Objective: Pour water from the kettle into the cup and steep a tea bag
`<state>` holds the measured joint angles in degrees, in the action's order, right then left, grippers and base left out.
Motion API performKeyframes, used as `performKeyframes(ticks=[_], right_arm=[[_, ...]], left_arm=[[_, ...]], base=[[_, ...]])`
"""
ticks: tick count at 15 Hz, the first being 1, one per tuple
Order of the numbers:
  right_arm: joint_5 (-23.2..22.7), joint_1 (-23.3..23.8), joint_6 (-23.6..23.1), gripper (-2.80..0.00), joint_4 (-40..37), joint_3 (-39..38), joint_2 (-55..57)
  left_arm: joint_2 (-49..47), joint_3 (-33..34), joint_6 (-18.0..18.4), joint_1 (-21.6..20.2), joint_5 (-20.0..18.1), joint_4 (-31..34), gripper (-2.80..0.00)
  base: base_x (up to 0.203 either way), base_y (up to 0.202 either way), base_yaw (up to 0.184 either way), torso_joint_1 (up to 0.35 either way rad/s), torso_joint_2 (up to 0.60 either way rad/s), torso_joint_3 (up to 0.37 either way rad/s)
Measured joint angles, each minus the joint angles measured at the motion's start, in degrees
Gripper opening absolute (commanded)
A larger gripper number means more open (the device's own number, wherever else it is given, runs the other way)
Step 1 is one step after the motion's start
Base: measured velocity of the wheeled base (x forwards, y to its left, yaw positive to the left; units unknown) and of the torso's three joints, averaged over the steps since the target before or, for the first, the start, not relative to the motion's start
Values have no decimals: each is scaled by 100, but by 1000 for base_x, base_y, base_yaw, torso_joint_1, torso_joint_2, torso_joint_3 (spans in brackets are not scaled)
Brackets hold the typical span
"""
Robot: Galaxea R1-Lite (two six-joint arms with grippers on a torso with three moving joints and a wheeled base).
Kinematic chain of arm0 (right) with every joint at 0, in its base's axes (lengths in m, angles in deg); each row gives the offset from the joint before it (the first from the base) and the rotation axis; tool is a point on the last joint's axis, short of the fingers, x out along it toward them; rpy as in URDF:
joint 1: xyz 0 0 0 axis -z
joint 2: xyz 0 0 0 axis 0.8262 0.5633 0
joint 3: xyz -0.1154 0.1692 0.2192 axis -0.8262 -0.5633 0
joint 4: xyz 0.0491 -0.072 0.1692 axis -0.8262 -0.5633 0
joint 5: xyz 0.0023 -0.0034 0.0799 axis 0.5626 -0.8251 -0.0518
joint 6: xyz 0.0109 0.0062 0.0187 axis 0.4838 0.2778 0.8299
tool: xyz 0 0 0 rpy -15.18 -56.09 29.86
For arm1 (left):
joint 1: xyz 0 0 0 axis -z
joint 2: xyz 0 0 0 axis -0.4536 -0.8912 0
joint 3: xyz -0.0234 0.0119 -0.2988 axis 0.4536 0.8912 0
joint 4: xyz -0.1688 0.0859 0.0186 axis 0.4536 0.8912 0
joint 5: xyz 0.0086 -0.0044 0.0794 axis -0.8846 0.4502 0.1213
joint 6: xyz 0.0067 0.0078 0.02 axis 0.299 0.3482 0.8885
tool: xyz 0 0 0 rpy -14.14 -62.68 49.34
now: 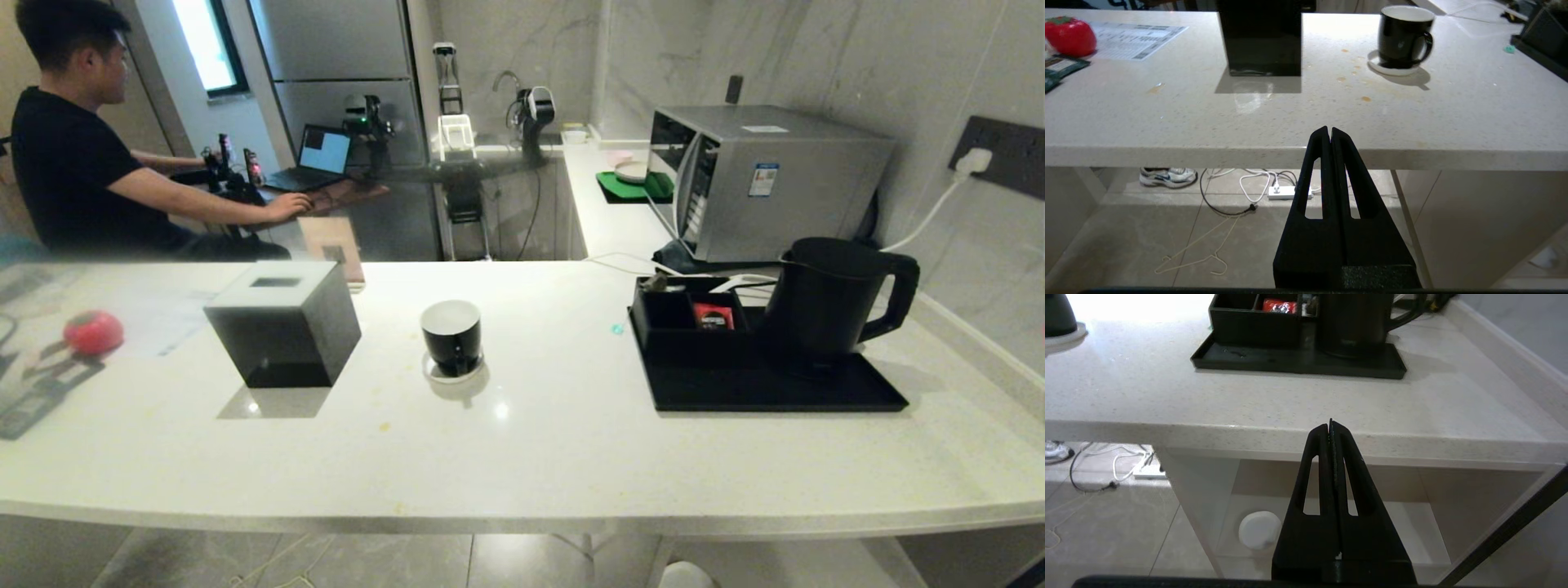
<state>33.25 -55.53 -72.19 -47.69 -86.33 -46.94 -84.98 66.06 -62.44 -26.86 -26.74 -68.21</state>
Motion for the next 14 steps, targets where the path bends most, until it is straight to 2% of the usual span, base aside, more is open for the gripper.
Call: performKeyframes(ticks=[14], right_arm=[[-4,-7,-5,-280,-6,0,0]], left_arm=[[0,0,0,0,1,2,-280]], base=[[0,0,0,0,0,0]])
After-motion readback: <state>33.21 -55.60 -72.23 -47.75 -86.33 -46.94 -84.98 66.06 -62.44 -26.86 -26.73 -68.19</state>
